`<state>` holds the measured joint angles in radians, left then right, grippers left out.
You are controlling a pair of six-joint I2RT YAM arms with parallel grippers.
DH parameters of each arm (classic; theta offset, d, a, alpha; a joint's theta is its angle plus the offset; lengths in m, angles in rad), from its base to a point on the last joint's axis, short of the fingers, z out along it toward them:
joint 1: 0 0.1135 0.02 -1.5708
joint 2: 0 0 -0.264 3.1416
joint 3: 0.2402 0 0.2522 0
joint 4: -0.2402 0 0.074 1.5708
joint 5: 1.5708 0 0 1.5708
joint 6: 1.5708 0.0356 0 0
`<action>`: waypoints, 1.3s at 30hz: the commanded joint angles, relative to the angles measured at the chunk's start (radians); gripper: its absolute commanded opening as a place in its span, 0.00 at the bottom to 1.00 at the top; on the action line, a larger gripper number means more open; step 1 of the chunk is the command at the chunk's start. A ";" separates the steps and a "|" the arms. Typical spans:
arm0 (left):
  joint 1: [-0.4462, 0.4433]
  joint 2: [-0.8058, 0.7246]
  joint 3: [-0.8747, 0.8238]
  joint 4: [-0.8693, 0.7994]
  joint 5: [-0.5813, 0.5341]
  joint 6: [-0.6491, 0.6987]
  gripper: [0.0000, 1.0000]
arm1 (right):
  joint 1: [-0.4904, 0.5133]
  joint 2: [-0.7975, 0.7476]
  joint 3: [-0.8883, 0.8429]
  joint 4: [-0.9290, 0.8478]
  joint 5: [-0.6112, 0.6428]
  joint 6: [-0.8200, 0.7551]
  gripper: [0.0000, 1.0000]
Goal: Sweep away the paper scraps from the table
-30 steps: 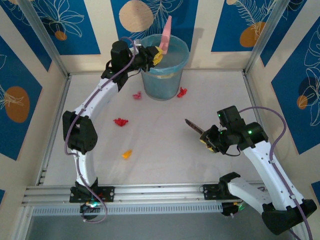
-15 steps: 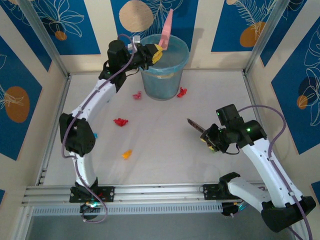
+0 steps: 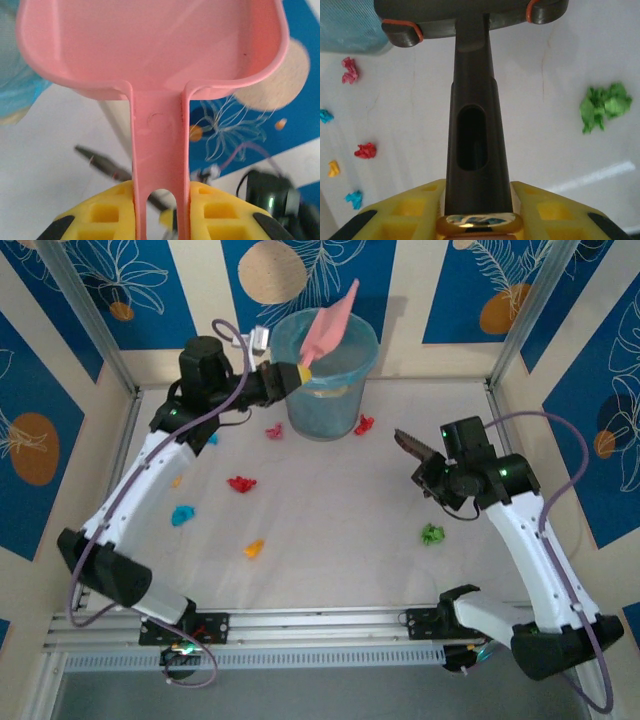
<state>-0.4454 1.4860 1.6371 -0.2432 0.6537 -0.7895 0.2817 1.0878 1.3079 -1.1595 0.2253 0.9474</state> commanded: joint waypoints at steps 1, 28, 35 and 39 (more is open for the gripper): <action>-0.020 -0.096 -0.079 -0.258 -0.081 0.290 0.00 | -0.044 0.074 0.056 0.151 0.036 -0.165 0.00; -0.319 -0.154 -0.584 -0.587 -0.557 0.651 0.00 | -0.056 0.770 0.501 0.183 -0.021 -0.467 0.00; -0.321 -0.082 -0.579 -0.563 -0.571 0.673 0.00 | -0.029 0.786 0.443 0.167 -0.014 -0.467 0.00; -0.321 -0.057 -0.586 -0.542 -0.566 0.673 0.00 | -0.019 0.751 0.368 0.186 -0.024 -0.469 0.00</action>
<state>-0.7597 1.4166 1.0554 -0.8097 0.0986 -0.1459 0.2481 1.8748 1.7203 -0.9859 0.2283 0.4976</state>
